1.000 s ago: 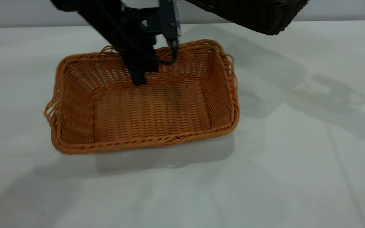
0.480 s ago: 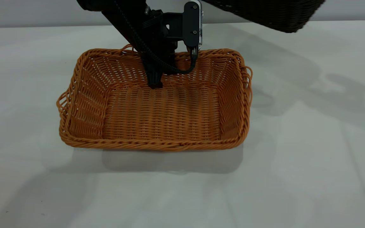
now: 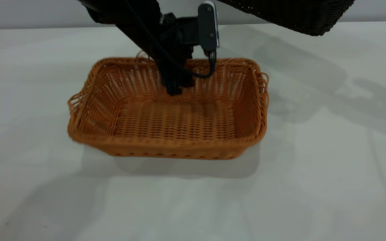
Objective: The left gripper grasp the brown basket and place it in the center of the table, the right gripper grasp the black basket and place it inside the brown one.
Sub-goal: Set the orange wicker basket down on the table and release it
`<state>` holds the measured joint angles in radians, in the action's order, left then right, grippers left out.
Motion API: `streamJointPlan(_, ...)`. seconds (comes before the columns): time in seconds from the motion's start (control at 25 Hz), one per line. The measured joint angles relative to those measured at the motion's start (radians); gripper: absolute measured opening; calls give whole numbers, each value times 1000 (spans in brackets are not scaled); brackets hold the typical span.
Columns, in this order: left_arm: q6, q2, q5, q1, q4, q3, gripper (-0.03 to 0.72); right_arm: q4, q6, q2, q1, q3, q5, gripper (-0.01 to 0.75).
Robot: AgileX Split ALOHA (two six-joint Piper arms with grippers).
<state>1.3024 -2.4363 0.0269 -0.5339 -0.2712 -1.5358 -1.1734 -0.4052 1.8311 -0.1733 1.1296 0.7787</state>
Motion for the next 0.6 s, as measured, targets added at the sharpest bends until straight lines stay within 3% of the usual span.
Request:
streamJointPlan(0.24, -2, 10, 16, -21, 0, 3, 566, -2, 0, 0, 0, 0, 0, 87)
streamJointPlan(0.36, -2, 51, -44, -35, 0, 9, 568, -36, -1, 0, -16, 0, -1, 87)
streamJointPlan(0.6, -59, 228, -395, -47, -2, 9, 561, -68, -1, 0, -76, 0, 1, 87)
